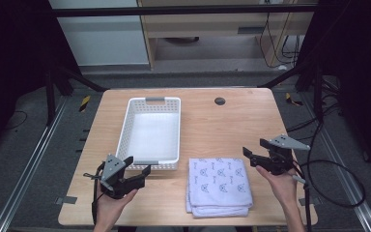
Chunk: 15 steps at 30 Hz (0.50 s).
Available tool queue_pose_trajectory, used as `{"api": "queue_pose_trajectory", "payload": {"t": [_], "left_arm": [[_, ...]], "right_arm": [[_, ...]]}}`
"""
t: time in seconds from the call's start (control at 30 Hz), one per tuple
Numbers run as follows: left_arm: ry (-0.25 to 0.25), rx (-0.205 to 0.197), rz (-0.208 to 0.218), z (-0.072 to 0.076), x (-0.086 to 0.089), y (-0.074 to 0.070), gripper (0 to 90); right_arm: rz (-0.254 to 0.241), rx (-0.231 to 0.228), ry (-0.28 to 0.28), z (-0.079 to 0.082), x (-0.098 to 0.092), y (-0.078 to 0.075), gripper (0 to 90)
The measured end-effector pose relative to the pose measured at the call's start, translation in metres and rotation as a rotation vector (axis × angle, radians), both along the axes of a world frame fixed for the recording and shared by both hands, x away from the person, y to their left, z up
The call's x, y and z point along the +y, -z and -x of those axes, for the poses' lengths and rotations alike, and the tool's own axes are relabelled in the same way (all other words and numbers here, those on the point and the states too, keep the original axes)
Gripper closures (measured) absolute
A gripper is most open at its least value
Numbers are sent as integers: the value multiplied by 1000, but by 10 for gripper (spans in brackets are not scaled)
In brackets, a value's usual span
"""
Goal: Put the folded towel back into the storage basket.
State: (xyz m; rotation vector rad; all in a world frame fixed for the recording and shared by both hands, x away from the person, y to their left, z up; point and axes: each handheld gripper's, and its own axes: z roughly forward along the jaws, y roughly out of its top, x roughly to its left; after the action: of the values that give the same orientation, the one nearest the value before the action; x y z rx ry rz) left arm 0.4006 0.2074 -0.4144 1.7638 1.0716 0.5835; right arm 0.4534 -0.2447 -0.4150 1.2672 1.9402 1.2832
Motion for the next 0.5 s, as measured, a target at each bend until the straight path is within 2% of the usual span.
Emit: {"api": "queue_pose_trajectory", "payload": {"t": [0.27,0.5], "left_arm": [[33,4,-15,-3,-24,2,284],[69,16,-39,-3,-41,7,284]], "right_arm": [[-10,9,-10,-5,6,2,257],[11,33,-26,-6,8,8,257]]}}
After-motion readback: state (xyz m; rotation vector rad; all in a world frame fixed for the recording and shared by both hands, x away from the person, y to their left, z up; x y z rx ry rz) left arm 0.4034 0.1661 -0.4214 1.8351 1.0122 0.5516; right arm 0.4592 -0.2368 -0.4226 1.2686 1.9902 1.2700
